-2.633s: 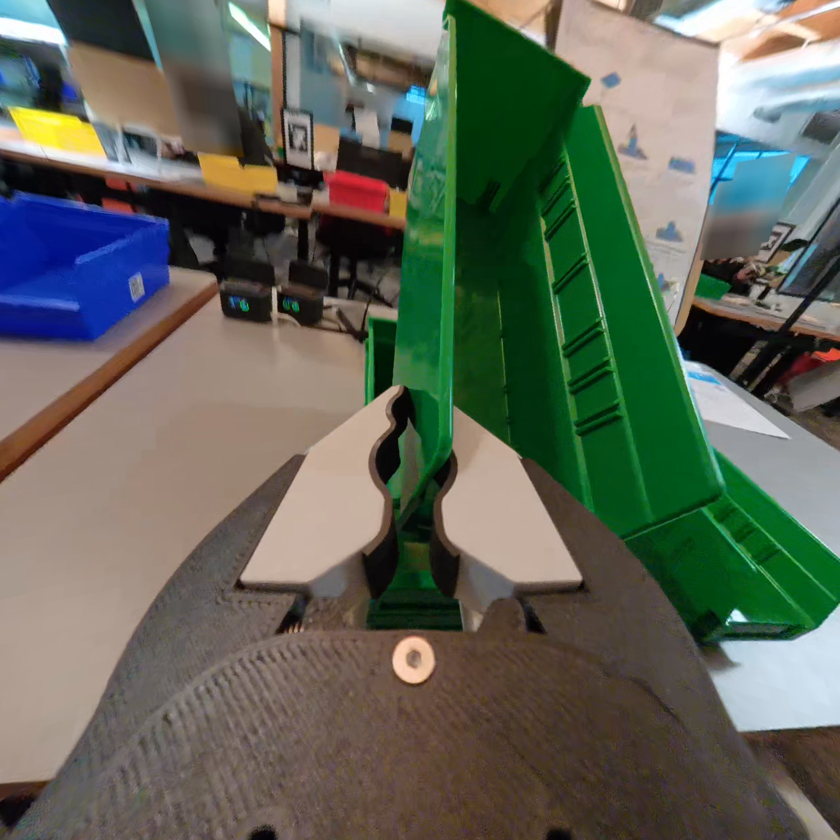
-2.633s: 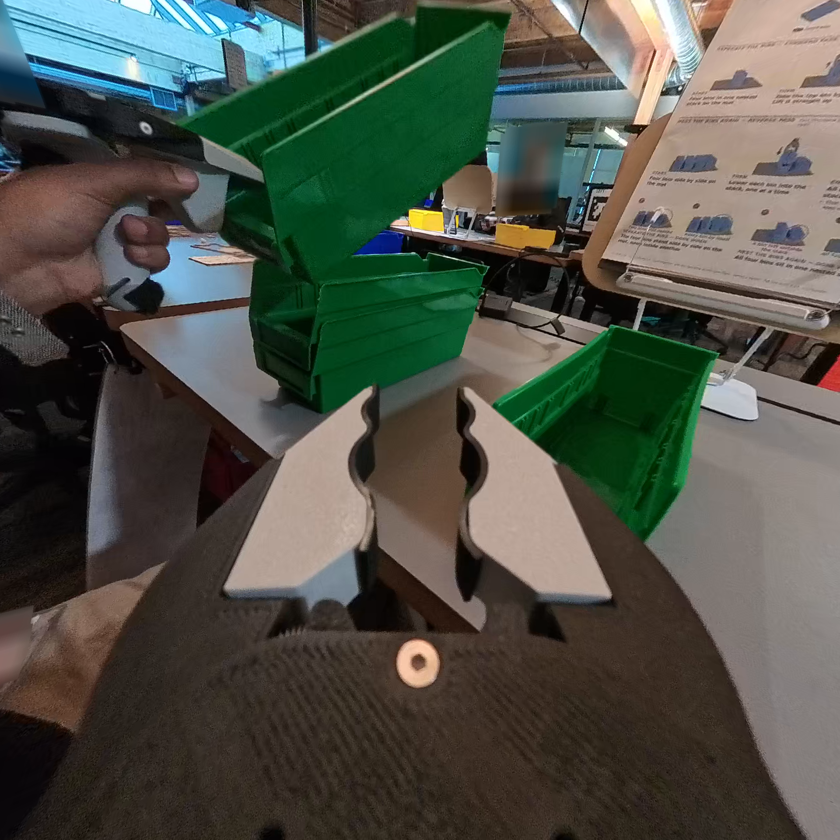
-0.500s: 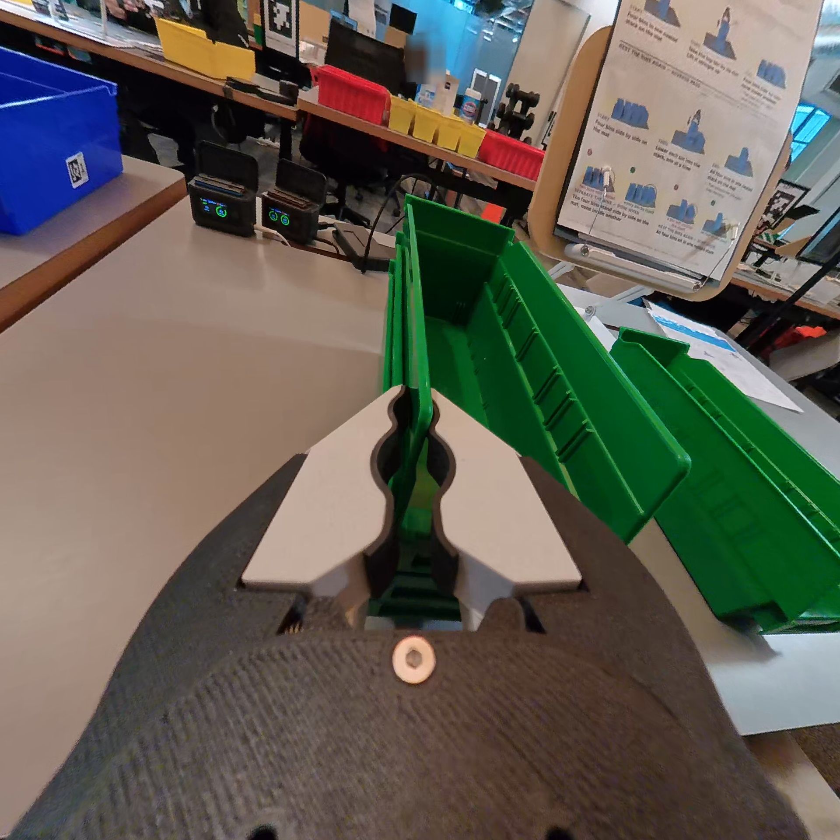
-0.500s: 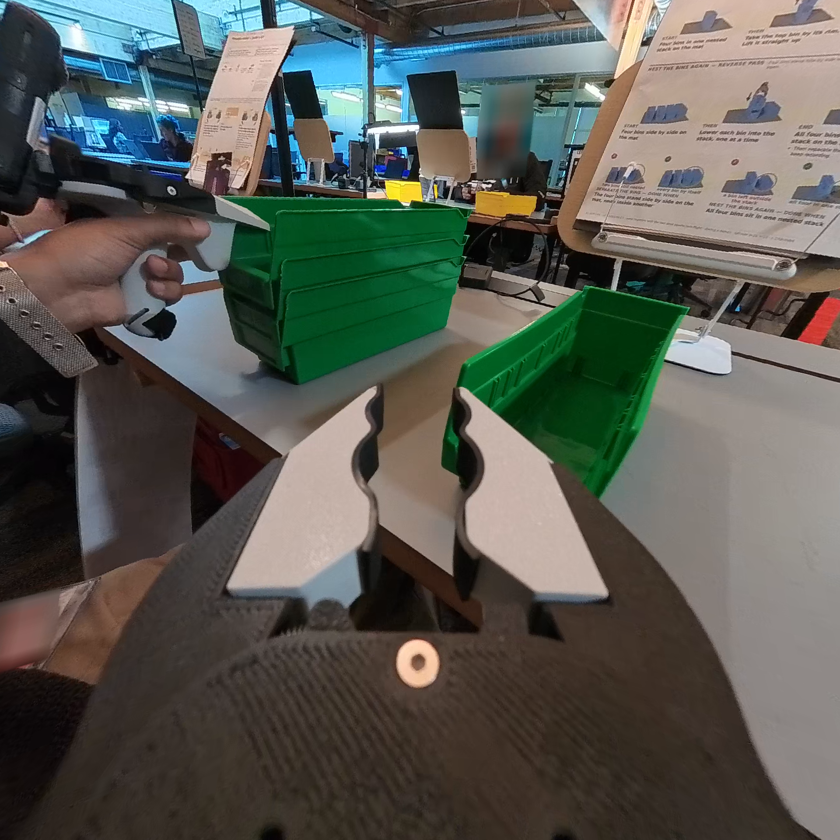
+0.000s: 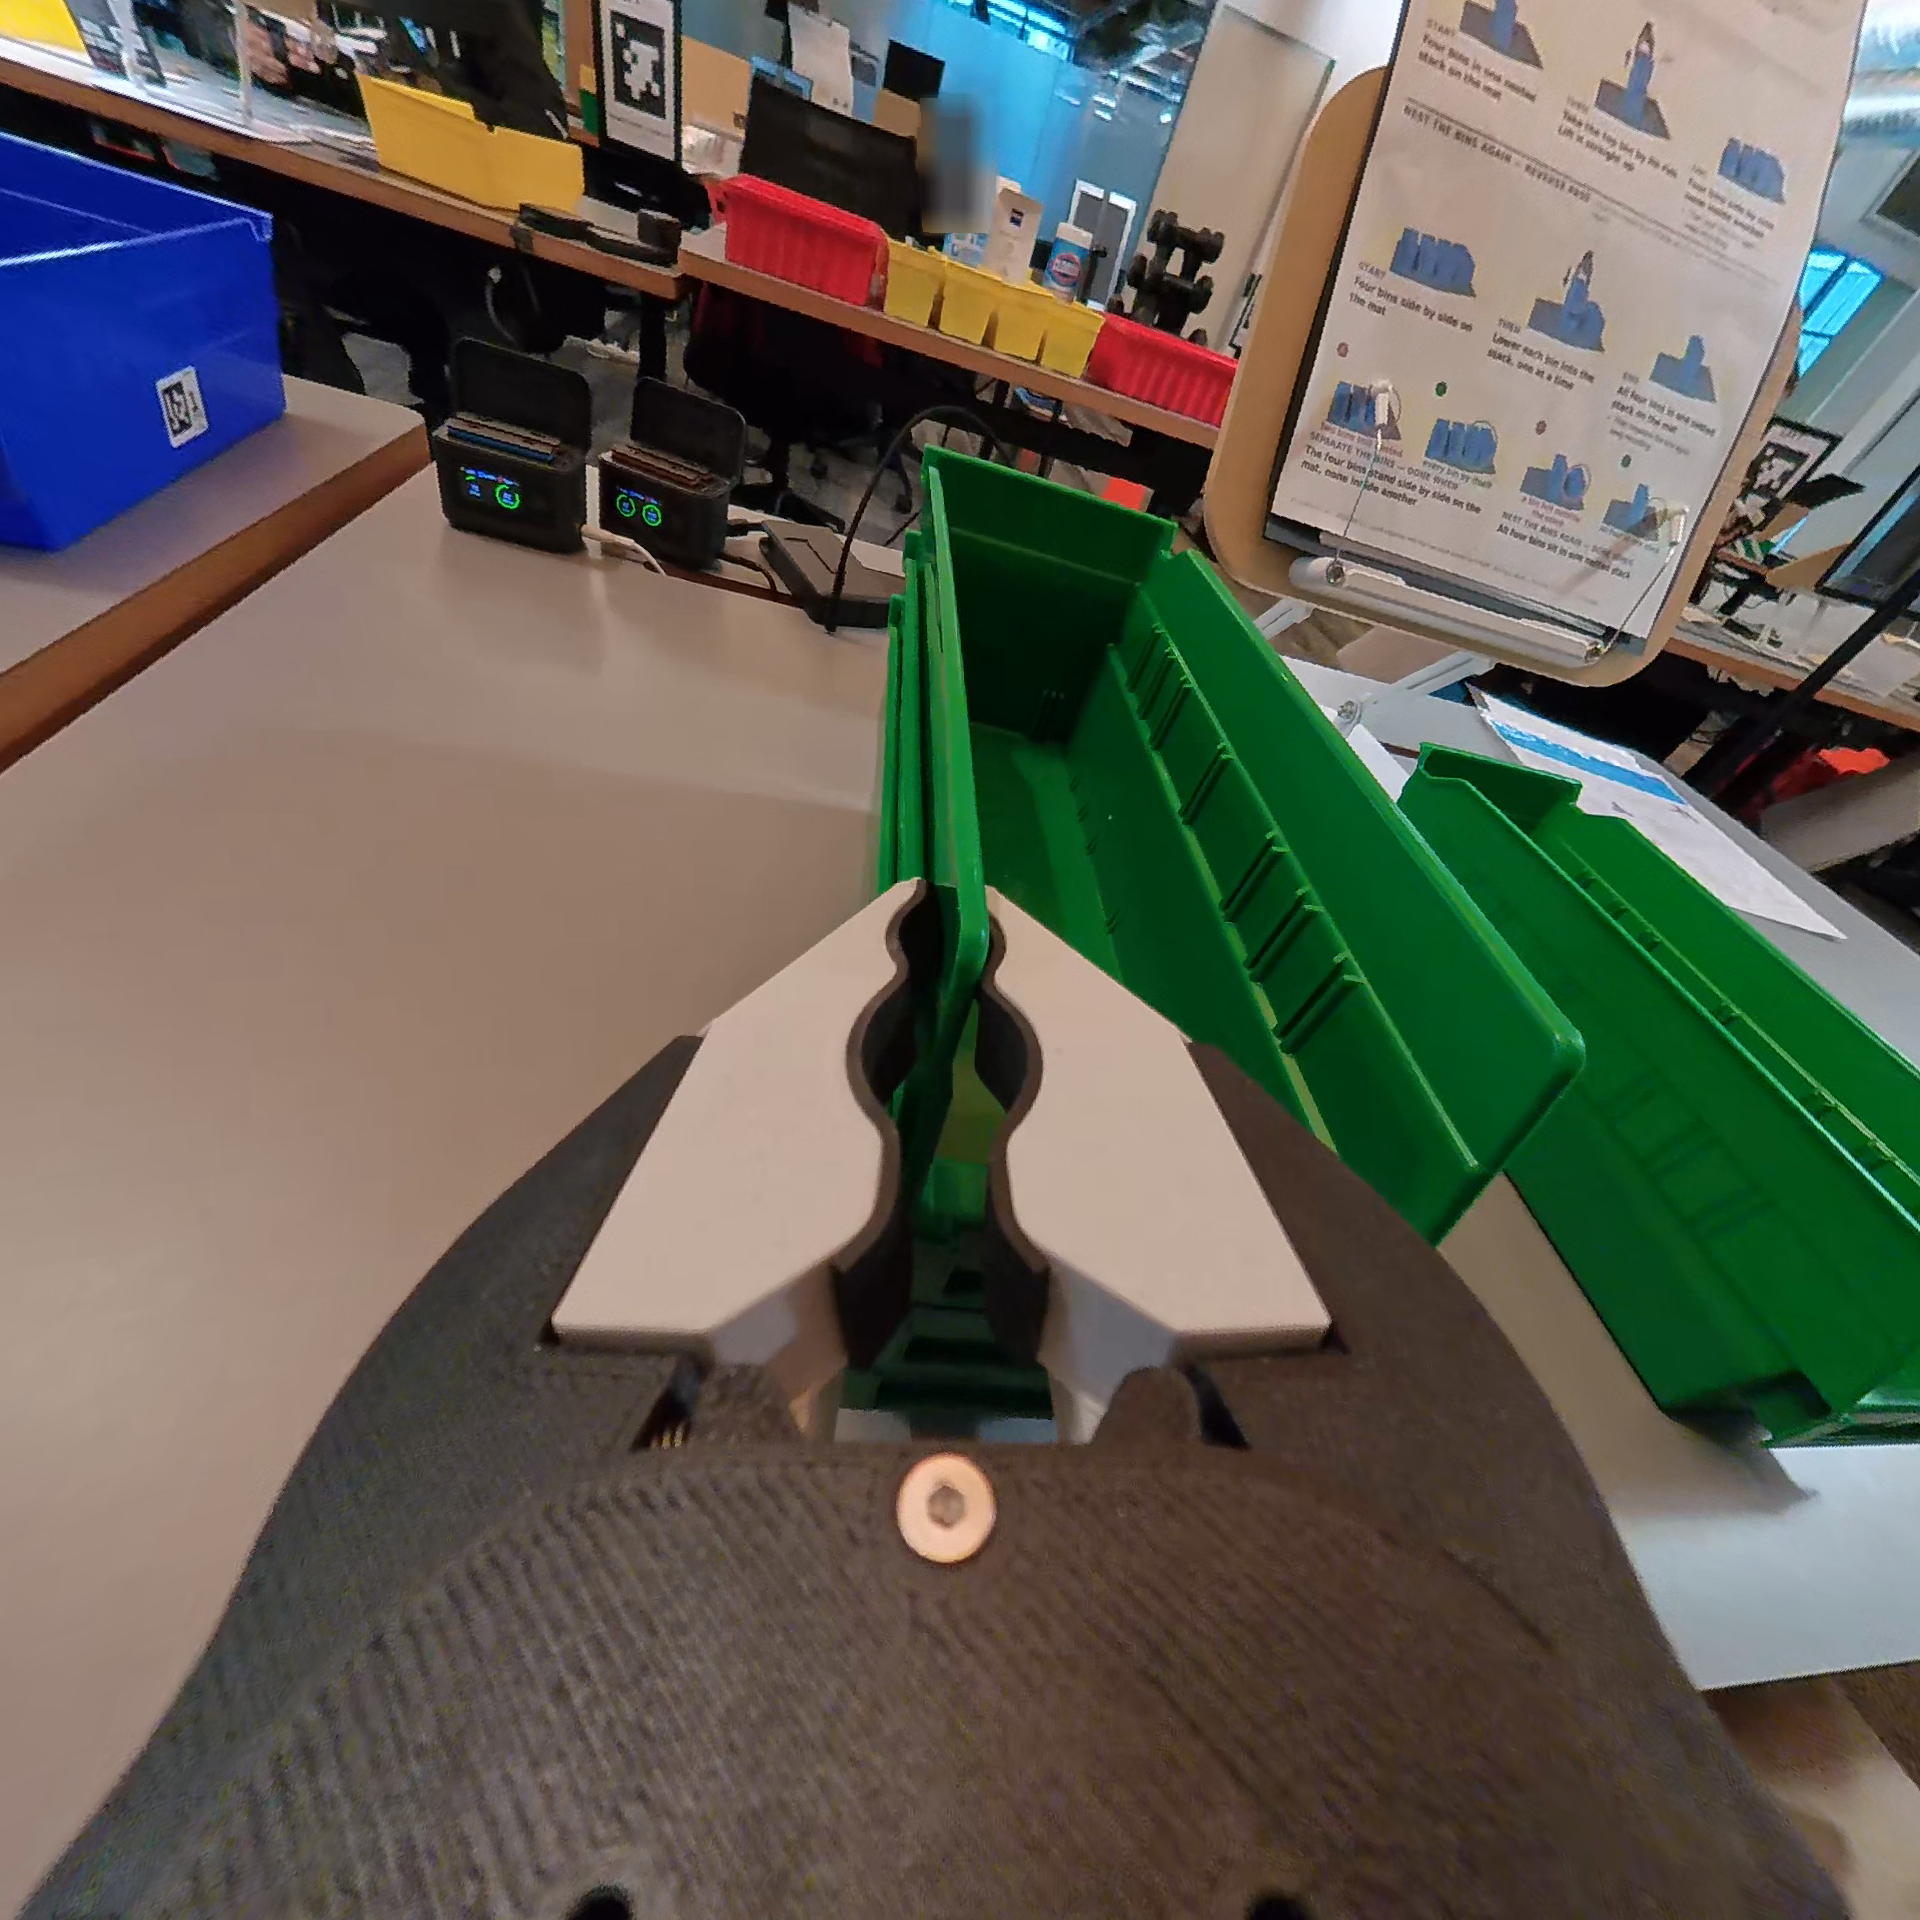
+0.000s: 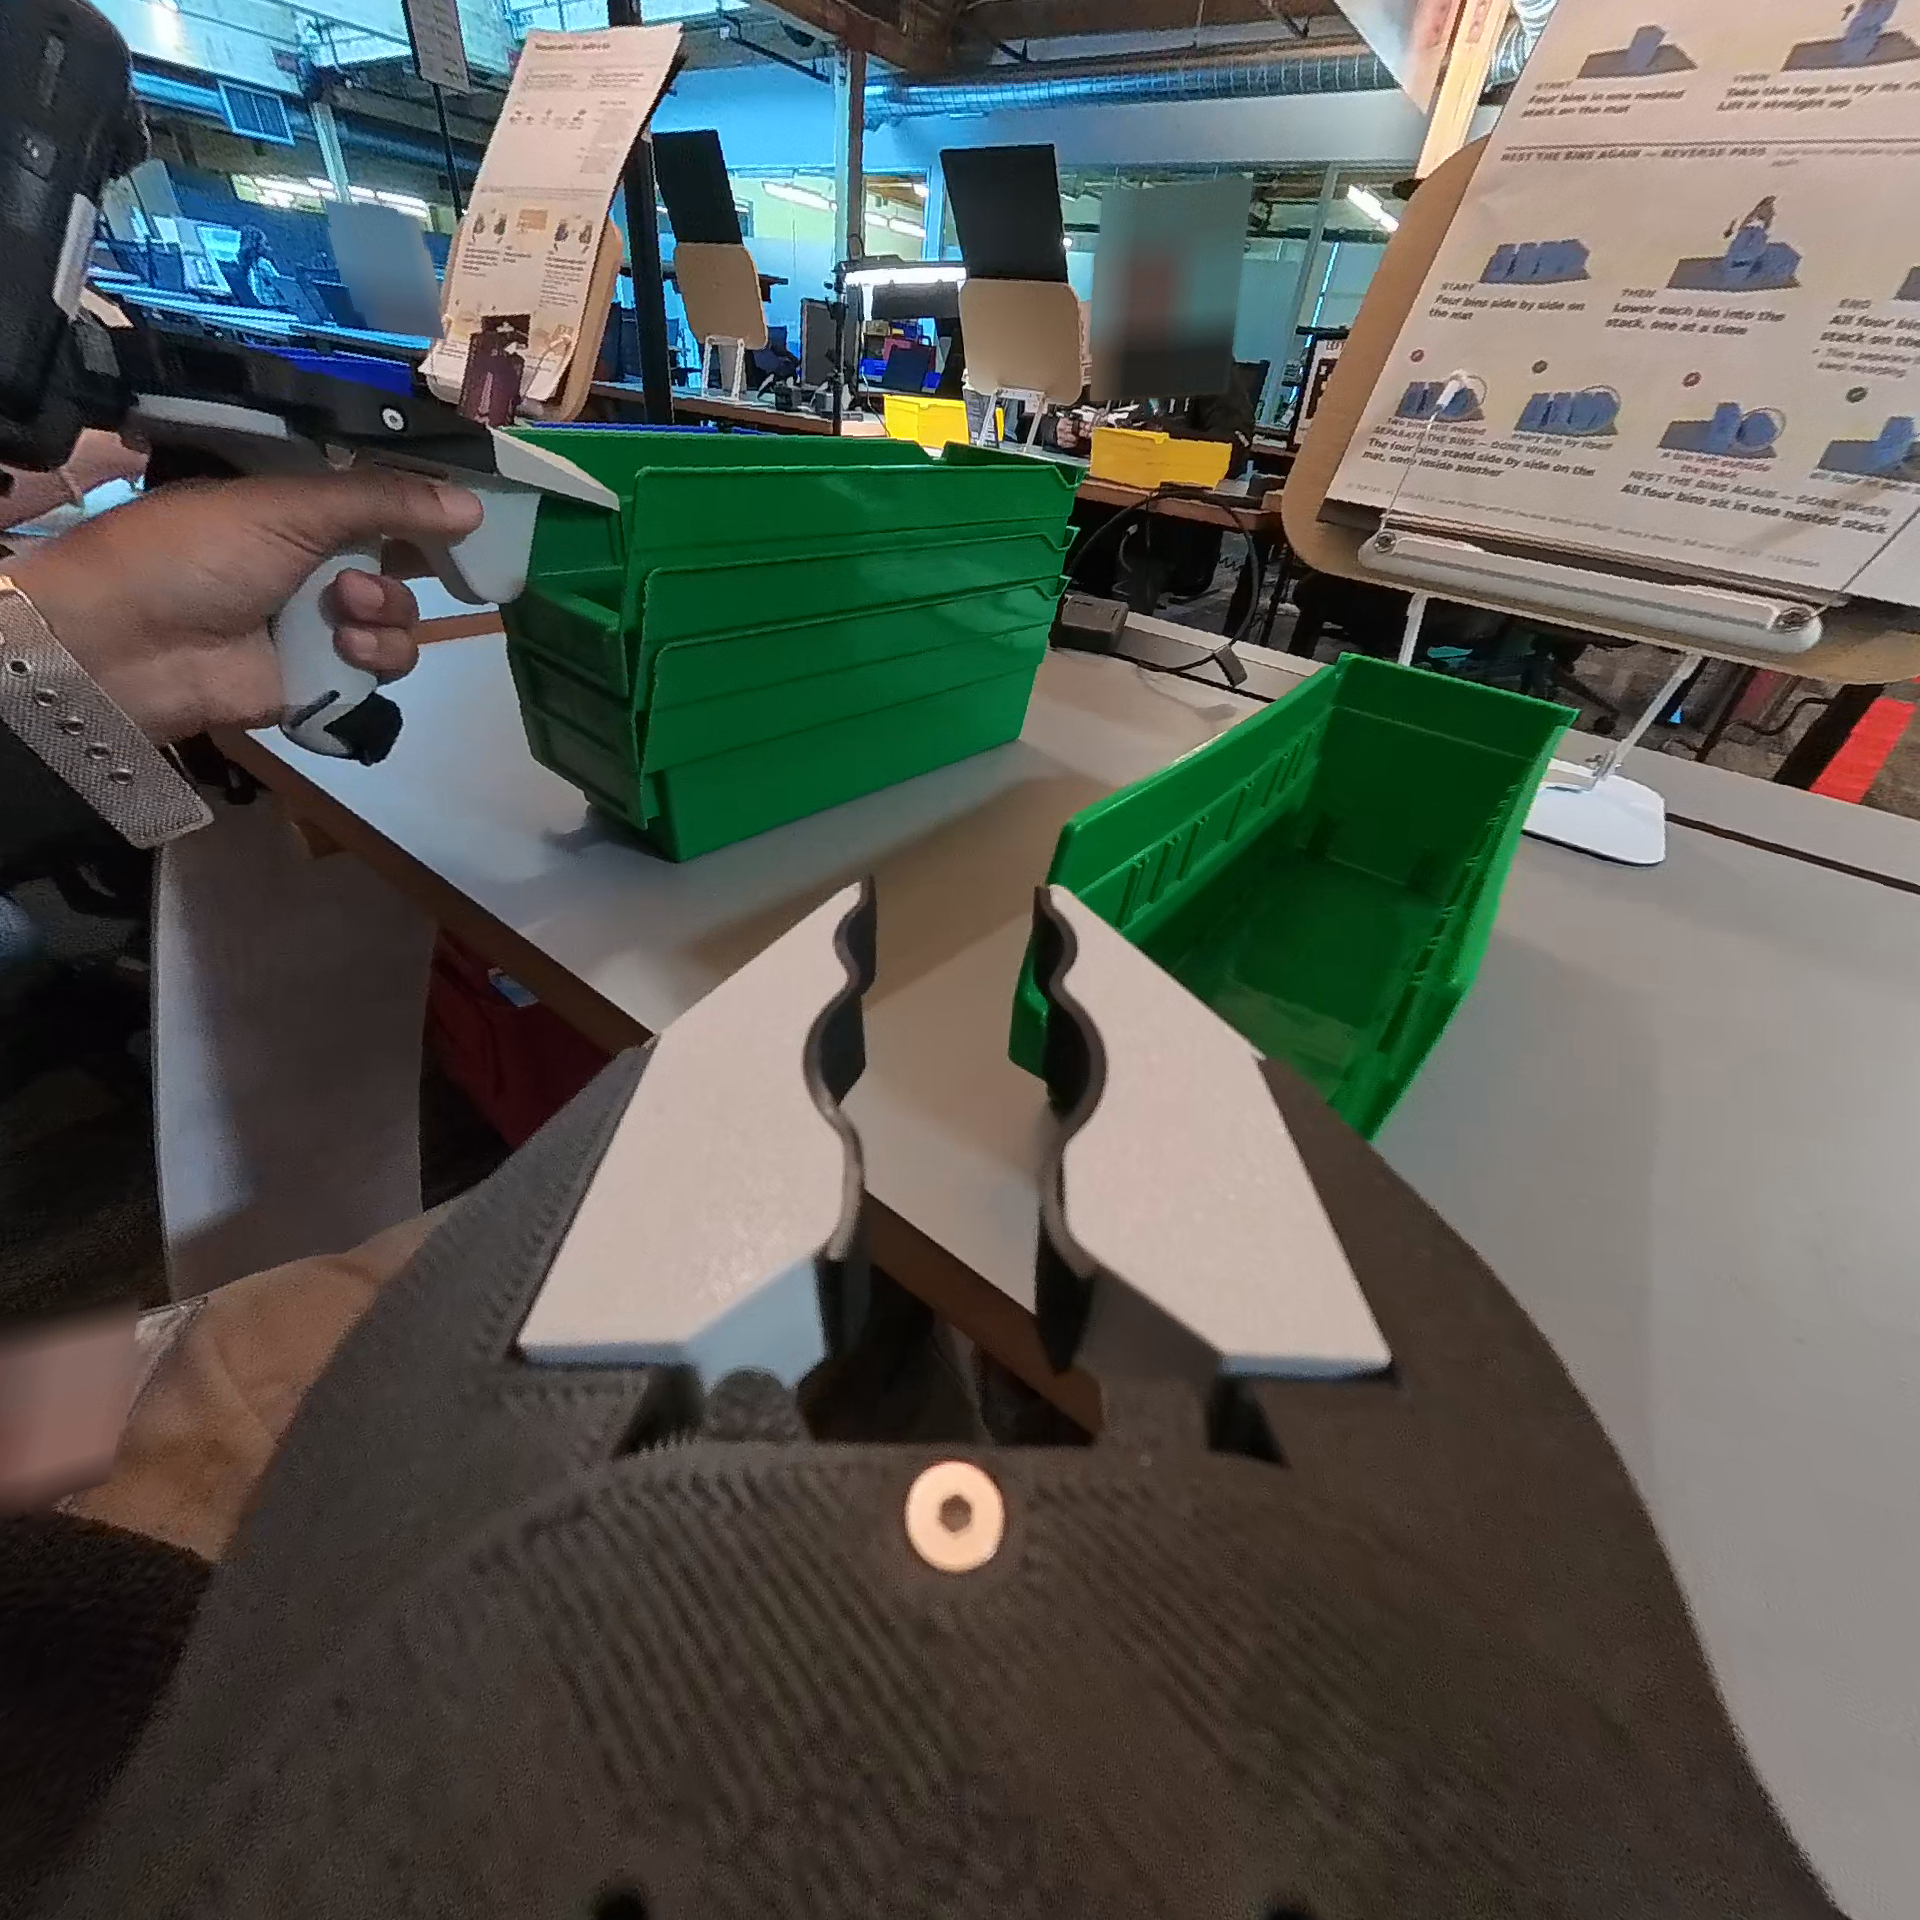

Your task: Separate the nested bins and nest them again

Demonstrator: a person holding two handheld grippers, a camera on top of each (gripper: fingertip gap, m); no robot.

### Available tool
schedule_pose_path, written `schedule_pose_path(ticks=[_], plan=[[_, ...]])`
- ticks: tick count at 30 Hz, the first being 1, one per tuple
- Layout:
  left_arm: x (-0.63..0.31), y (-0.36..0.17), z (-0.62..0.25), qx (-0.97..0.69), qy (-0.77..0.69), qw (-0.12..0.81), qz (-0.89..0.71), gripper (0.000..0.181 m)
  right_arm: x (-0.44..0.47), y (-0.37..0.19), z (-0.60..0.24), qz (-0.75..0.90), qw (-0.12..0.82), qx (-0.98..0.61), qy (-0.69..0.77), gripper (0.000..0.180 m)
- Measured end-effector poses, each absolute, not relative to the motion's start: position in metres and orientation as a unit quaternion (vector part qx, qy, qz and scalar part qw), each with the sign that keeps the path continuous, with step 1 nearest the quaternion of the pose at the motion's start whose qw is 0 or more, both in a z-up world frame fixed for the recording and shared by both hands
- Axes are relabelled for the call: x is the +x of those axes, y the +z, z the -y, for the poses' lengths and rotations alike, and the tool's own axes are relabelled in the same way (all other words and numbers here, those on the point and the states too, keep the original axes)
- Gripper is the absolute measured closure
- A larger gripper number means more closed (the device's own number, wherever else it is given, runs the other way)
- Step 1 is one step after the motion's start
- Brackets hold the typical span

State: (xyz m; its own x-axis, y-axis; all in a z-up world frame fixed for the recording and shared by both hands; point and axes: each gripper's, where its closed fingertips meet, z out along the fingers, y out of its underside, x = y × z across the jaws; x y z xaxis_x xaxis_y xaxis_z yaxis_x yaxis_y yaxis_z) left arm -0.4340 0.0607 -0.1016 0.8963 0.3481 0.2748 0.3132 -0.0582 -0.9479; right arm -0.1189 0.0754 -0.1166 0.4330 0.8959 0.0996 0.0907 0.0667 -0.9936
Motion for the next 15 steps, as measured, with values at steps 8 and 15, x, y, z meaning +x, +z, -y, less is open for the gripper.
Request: schedule_pose_path(ticks=[8, 15], plan=[[-0.433, -0.101, -0.053, -0.716, 0.029, 0.656, 0.236, 0.181, -0.115, -0.111, -0.091, 0.415, 0.633, -0.581, 0.298, 0.149], [-0.431, -0.101, -0.041, -0.714, 0.031, 0.660, 0.231, 0.179, -0.084, -0.093, -0.149, 0.290, 0.676, -0.624, 0.262, 0.139]])
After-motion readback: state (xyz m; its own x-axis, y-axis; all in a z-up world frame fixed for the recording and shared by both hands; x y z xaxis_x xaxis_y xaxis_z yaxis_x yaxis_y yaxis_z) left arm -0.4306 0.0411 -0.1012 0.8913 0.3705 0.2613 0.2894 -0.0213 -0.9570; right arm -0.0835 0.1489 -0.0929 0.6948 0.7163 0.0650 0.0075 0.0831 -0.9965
